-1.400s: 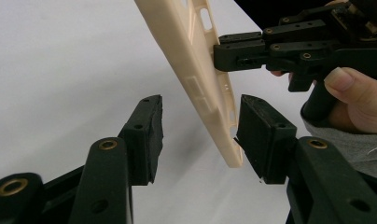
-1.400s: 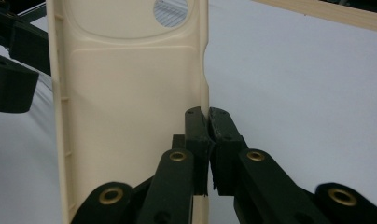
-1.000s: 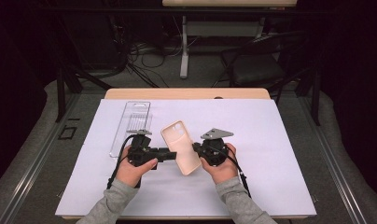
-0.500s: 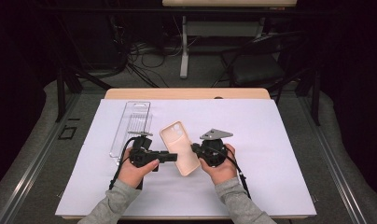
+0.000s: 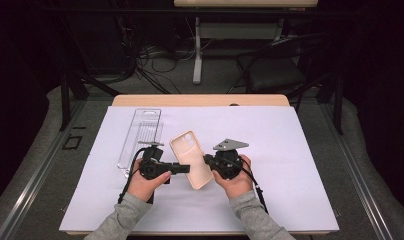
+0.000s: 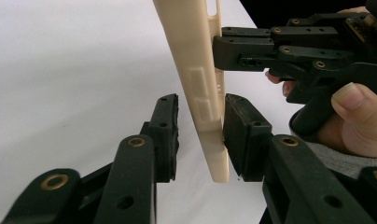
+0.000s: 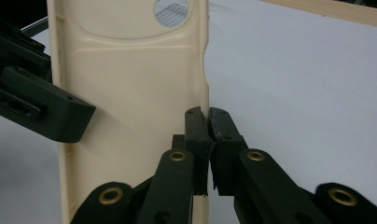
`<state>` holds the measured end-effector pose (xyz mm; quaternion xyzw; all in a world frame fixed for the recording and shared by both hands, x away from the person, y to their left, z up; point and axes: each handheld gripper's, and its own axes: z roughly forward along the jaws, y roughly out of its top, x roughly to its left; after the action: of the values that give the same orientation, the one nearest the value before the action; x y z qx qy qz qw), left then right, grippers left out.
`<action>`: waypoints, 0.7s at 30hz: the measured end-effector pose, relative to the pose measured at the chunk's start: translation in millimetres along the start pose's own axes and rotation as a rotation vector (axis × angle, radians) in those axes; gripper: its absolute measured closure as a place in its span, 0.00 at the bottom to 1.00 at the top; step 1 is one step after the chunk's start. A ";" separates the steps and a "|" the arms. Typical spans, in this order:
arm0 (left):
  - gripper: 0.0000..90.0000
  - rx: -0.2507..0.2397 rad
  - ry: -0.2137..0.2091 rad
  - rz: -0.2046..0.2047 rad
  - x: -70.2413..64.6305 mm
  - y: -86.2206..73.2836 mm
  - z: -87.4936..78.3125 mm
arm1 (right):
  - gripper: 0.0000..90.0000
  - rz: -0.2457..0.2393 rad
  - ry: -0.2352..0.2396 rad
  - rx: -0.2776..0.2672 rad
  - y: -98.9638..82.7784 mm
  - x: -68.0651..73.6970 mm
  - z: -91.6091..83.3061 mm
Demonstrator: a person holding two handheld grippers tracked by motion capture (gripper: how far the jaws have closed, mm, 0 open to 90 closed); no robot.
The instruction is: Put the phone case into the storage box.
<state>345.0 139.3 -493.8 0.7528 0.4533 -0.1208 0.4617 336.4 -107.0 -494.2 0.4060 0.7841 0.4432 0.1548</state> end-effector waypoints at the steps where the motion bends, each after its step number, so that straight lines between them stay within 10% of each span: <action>1: 0.74 0.000 0.000 0.000 0.0 0.0 0.0 | 0.97 0.001 0.001 0.000 0.0 0.1 0.0; 21: 0.82 -0.006 -0.016 -0.050 2.3 -0.3 -0.6 | 0.97 -0.001 0.014 0.004 -1.5 4.0 1.9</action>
<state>345.9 141.1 -495.0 0.7390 0.4687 -0.1370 0.4642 334.3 -103.2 -496.1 0.4031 0.7862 0.4441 0.1487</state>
